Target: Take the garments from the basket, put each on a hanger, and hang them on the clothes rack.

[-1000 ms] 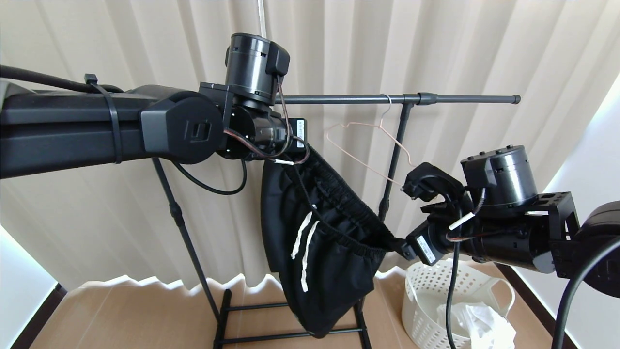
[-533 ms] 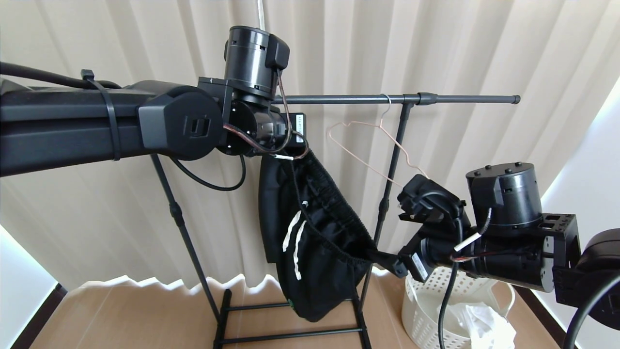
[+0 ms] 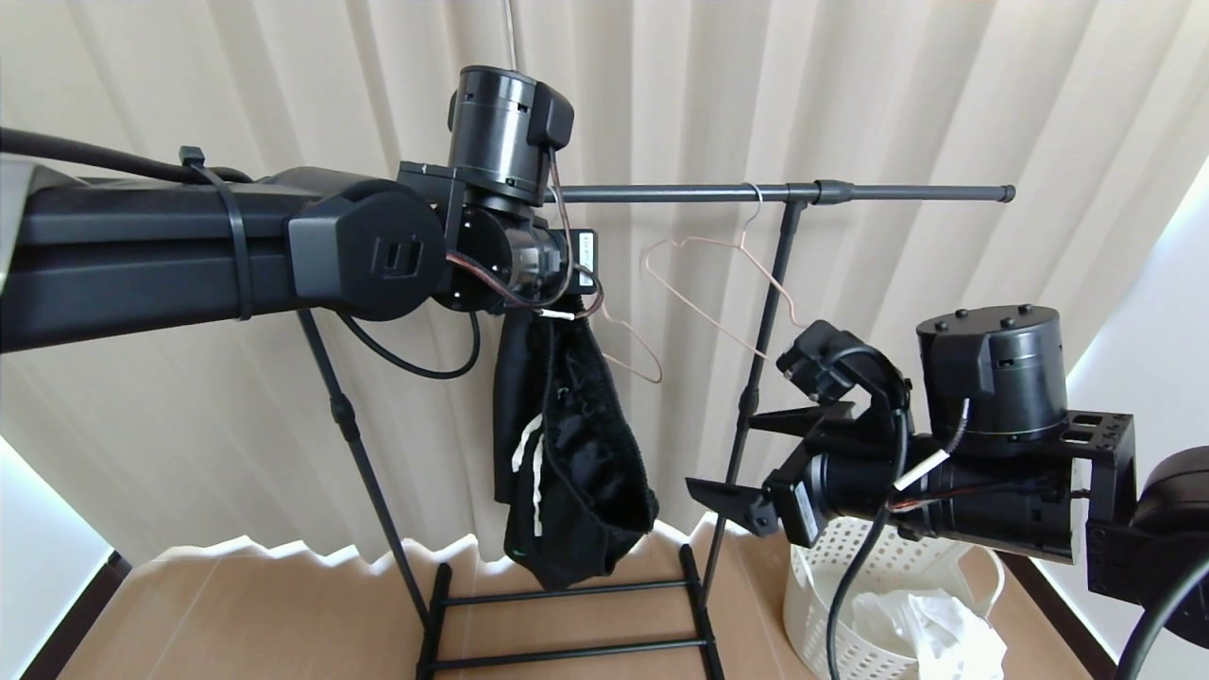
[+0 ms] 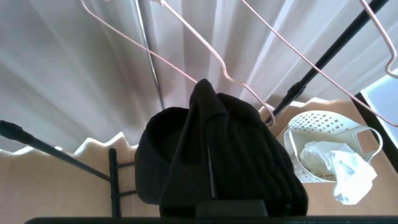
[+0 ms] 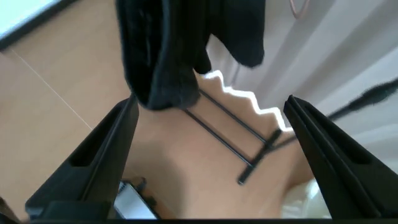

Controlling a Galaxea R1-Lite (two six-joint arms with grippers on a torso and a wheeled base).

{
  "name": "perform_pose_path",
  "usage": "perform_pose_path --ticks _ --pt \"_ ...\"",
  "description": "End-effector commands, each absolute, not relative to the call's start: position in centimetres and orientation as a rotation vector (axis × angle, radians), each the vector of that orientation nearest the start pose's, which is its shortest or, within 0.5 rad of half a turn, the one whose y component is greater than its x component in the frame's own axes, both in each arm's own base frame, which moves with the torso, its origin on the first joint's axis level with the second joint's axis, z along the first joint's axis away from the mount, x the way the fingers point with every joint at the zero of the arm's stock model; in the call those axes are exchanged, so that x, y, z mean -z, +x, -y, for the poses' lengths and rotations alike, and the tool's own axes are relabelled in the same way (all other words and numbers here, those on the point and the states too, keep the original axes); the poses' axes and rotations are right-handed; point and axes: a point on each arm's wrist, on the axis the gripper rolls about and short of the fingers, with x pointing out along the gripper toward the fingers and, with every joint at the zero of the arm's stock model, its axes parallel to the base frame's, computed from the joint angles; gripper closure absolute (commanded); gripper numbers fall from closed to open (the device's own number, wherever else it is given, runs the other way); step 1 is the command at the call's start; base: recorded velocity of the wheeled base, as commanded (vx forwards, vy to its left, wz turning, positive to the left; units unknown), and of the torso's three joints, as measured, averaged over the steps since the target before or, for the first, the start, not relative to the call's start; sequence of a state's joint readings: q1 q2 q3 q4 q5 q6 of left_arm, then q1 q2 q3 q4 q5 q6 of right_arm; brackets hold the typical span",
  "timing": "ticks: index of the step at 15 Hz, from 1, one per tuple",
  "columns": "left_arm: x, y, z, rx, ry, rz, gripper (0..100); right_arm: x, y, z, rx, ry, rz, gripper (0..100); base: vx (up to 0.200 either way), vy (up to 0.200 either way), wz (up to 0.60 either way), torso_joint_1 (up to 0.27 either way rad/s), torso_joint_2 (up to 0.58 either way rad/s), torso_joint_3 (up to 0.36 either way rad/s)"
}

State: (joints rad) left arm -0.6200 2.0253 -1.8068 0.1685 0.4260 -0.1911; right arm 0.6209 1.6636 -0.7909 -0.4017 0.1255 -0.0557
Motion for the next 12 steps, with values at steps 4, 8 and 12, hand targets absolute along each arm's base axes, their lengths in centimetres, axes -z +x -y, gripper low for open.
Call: perform_pose_path --ticks 4,8,12 --pt "-26.7 33.4 24.1 0.185 0.011 -0.354 100 -16.2 23.3 -20.4 -0.735 -0.085 -0.447 0 0.0 0.0 0.0 0.0 0.0 0.0" --pt "-27.0 32.7 24.6 0.198 0.013 -0.346 100 -15.1 24.9 -21.0 -0.673 -0.089 -0.47 0 0.0 0.0 0.0 0.0 0.0 0.0" --pt "-27.9 31.5 25.2 0.23 0.007 -0.329 100 -13.3 26.3 -21.1 -0.635 -0.102 -0.516 0 0.0 0.0 0.0 0.0 0.0 0.0"
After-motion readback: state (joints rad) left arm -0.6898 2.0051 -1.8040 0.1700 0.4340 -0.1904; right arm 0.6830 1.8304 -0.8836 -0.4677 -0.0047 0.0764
